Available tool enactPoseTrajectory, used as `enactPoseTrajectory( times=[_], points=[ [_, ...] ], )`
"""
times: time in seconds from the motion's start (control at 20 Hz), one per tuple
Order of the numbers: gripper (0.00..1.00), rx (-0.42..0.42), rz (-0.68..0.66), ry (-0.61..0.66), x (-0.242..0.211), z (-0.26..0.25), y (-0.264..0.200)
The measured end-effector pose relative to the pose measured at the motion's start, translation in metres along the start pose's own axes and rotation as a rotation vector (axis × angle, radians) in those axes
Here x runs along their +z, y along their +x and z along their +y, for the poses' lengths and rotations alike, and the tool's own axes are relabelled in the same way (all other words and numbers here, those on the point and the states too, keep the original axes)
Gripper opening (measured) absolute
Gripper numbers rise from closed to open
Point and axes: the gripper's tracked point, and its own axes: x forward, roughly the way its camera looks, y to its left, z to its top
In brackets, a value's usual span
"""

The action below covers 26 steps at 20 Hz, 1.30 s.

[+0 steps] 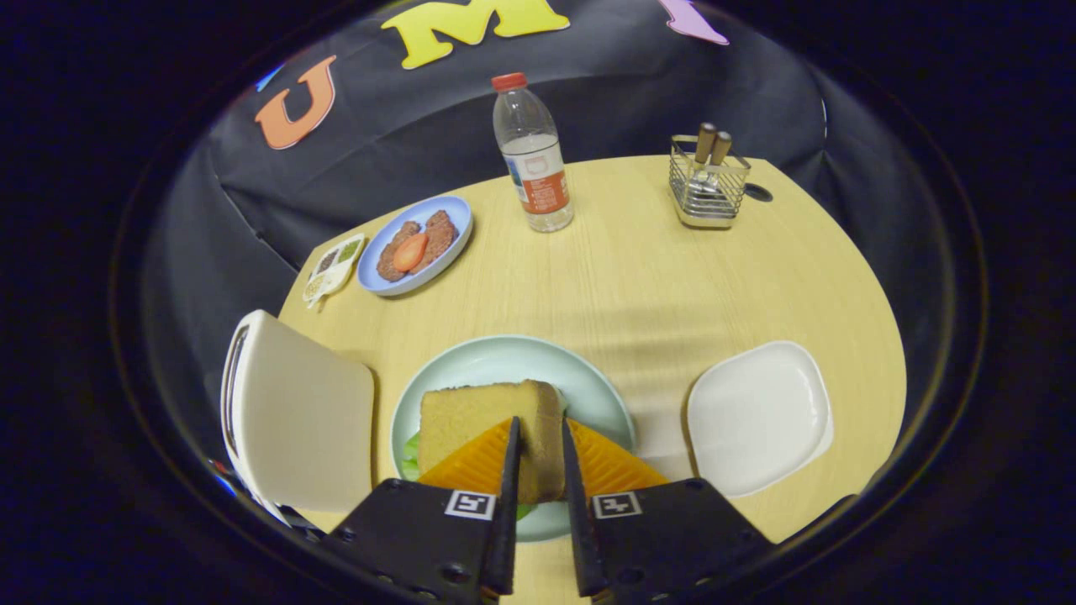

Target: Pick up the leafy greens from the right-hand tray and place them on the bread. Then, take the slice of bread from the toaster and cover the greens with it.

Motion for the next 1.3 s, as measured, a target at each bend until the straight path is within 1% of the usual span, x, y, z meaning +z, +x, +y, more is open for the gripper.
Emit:
enactPoseTrajectory(
  times=[0.05,0.15,0.25,0.4,0.5,0.65,0.75,0.85,1.05,1.3],
  points=[
    [0.31,-0.001,0.002,-0.011,-0.002,0.001,0.000],
    [0.31,-0.005,-0.007,-0.038,-0.003,0.003,0.002],
    [0.37,-0.001,-0.016,-0.068,-0.003,0.005,0.003],
    [0.44,-0.029,-0.034,-0.135,-0.002,0.001,0.004],
    [0.55,-0.045,-0.079,-0.166,0.004,-0.002,-0.004],
    [0.83,-0.070,-0.153,-0.202,0.012,-0.006,-0.034],
    [0.89,-0.073,-0.188,-0.194,0.015,-0.004,-0.062],
    [0.91,-0.057,-0.230,-0.183,0.019,0.002,-0.090],
    [0.96,-0.081,-0.367,-0.167,0.041,0.006,-0.151],
    [0.96,-0.103,-0.578,-0.146,0.060,0.020,-0.248]
  ],
)
